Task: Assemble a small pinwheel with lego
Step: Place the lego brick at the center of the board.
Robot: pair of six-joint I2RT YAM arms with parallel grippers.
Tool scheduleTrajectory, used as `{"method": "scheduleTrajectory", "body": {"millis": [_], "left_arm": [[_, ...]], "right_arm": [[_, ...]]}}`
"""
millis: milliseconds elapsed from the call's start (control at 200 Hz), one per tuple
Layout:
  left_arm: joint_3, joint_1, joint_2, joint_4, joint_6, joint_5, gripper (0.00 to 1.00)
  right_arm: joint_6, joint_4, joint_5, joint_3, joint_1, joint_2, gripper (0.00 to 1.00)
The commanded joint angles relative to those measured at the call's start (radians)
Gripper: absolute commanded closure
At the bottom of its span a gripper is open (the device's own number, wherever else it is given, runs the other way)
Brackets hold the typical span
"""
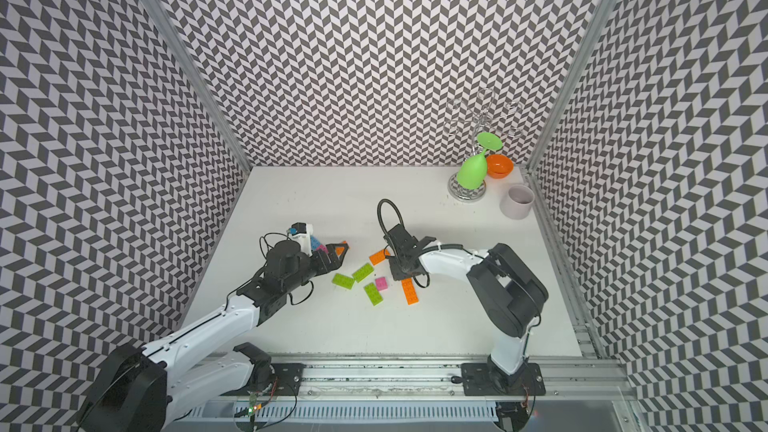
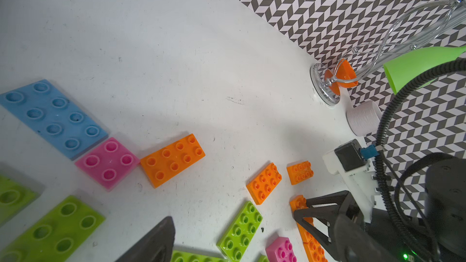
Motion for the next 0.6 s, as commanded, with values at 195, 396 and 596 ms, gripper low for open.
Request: {"method": "scheduleTrajectory", "body": {"millis": [195,396,596], "left_arm": [[-0.007,0.005,-0.023,-0.011,0.003,0.011,0.02],[-0.008,0.012,-0.12,-0.096,0.002,0.006,0.01],[-0.008,0.031,-0.257,-0.216,-0.014,0.026,0.01]], "right_arm": [[0.01,-0.082,0.01,-0.012,0.012,0.025,0.52],[0.007,-0.088,0.035,0.054,-0.013,0.006,0.43],[0.023,-0.031,0.093,0.053,-0.011,-0.147,0.39]]}}
